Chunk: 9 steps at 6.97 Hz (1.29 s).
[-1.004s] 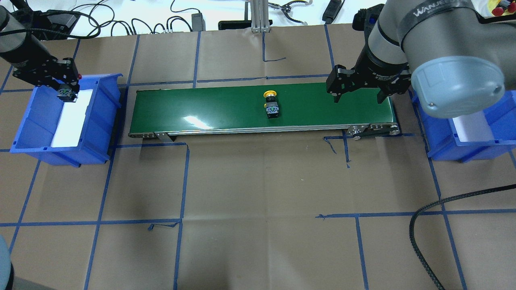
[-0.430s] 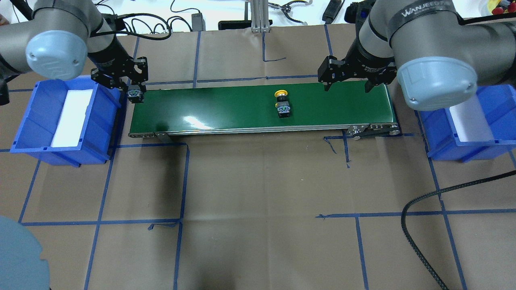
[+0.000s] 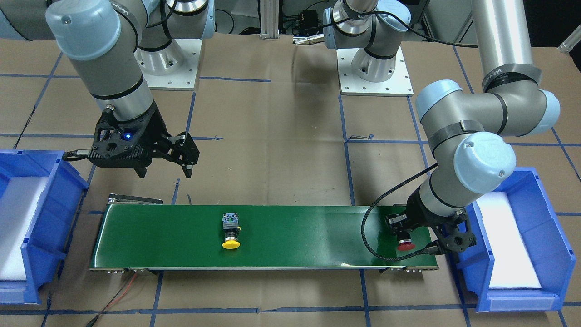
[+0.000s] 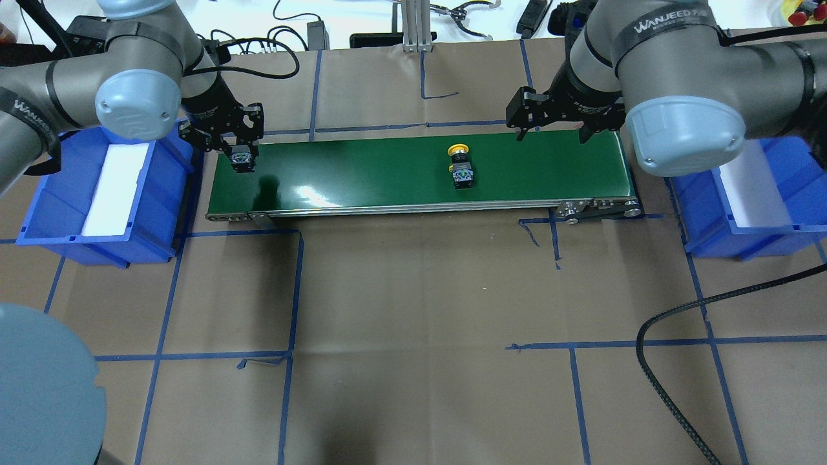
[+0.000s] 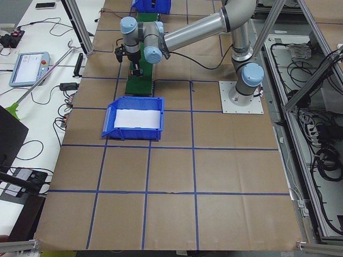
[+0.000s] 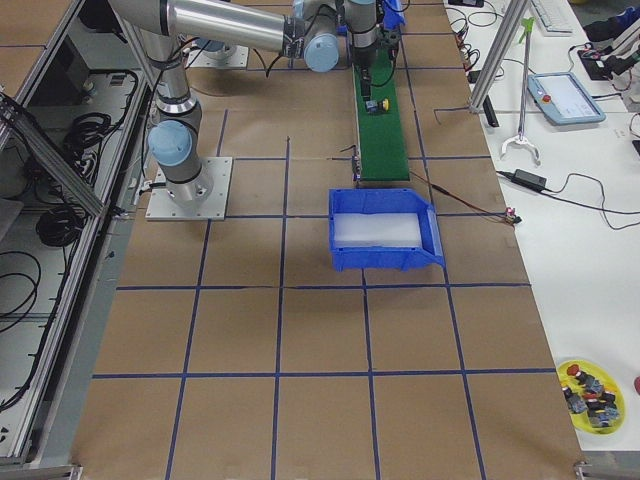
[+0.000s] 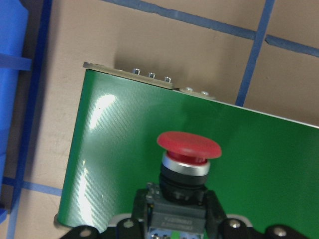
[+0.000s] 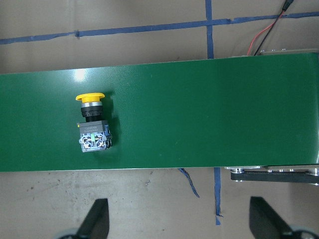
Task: Transport two buttons from left to right
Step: 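Place the red button on the conveyor with the left gripper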
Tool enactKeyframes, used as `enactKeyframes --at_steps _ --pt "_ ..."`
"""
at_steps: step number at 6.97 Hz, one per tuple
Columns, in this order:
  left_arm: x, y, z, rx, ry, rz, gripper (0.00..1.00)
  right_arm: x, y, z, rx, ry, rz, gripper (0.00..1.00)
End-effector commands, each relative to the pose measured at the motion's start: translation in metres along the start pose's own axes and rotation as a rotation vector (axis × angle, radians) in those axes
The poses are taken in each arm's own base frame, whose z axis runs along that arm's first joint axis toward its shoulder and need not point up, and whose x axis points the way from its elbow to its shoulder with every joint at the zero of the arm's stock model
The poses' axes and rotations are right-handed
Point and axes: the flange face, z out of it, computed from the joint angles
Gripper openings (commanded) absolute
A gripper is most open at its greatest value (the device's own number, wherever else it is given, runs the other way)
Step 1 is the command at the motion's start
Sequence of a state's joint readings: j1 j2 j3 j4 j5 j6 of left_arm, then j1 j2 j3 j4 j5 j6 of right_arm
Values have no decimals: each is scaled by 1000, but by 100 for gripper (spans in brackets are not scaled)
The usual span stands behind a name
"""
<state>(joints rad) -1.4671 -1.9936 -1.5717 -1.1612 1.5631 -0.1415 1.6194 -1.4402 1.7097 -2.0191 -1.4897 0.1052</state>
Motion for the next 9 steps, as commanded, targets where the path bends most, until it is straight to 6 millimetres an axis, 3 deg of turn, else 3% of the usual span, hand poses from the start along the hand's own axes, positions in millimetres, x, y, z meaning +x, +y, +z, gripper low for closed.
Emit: enactKeyframes --at_steps 1,2,3,4,5,7,9 --pt "3 11 22 -27 -3 1 14 1 -3 8 -13 1 4 100" --pt "2 13 29 -18 -1 3 16 1 -3 9 -10 1 4 100" --pt "2 14 31 -18 -1 3 43 0 -11 13 43 -5 0 100" --pt "2 14 28 -12 1 4 99 0 -21 19 78 -8 -5 100" --pt "2 10 23 -4 -4 6 100 0 -21 22 72 -8 -3 100" --pt "2 17 -17 29 6 9 100 1 -20 29 62 -7 -2 100" --pt "0 43 -83 -1 3 21 100 2 -29 45 57 -6 0 100"
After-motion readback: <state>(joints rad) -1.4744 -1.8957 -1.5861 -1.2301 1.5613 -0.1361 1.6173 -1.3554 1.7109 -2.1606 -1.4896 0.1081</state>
